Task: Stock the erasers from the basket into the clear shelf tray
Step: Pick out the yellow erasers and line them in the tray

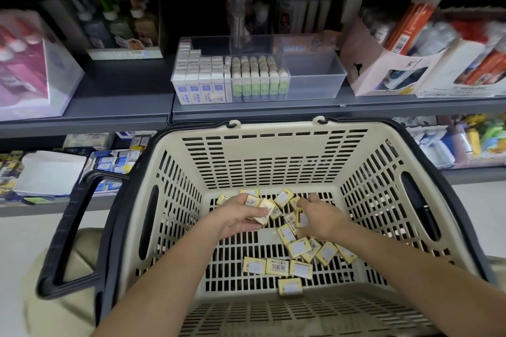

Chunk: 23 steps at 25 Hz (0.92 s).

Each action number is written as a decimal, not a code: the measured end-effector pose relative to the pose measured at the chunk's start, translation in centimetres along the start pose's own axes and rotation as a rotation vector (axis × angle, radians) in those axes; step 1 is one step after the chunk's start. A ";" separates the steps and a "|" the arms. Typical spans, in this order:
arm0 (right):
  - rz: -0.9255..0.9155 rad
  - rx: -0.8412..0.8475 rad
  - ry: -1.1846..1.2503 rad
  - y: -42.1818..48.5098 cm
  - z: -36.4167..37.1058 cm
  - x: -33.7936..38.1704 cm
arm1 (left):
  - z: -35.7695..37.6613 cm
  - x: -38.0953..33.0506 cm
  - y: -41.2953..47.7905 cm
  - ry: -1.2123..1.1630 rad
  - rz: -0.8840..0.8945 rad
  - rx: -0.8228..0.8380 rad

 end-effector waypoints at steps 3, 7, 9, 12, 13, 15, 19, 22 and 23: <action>-0.058 -0.001 -0.063 0.0 -0.7 0.7 | 0.4 -1.1 -0.4 0.041 0.058 -0.011; -0.213 -0.006 0.140 -0.9 -4.9 1.2 | 1.3 -3.6 -1.6 0.274 0.181 -0.117; -0.254 -0.036 0.292 -2.1 -8.0 1.2 | 1.8 -5.5 -2.5 0.298 0.269 -0.151; -0.296 -0.072 0.569 -3.9 -12.3 1.2 | 2.6 -8.9 -4.6 0.273 0.408 -0.161; -0.311 -0.112 0.605 -4.5 -13.8 1.1 | 3.0 -10.1 -5.3 0.270 0.462 -0.148; -0.343 -0.203 0.623 -5.4 -17.0 0.7 | 3.8 -12.2 -6.6 0.279 0.572 -0.126; -0.383 -0.455 0.714 -5.8 -25.3 -0.7 | 4.6 -16.3 -8.1 0.203 0.760 -0.163; -0.298 -0.713 0.486 -4.1 -30.4 -1.2 | 4.4 -18.5 -7.9 0.160 0.839 -0.226; -0.249 -0.760 0.362 -3.2 -31.3 -1.0 | 4.3 -19.0 -7.7 0.161 0.846 -0.244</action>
Point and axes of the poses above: each hand's wrist, its own y-axis towards the middle knuckle, its own z-axis out of the palm, x = y × z, the point moved 4 cm from there along y, towards the middle knuckle
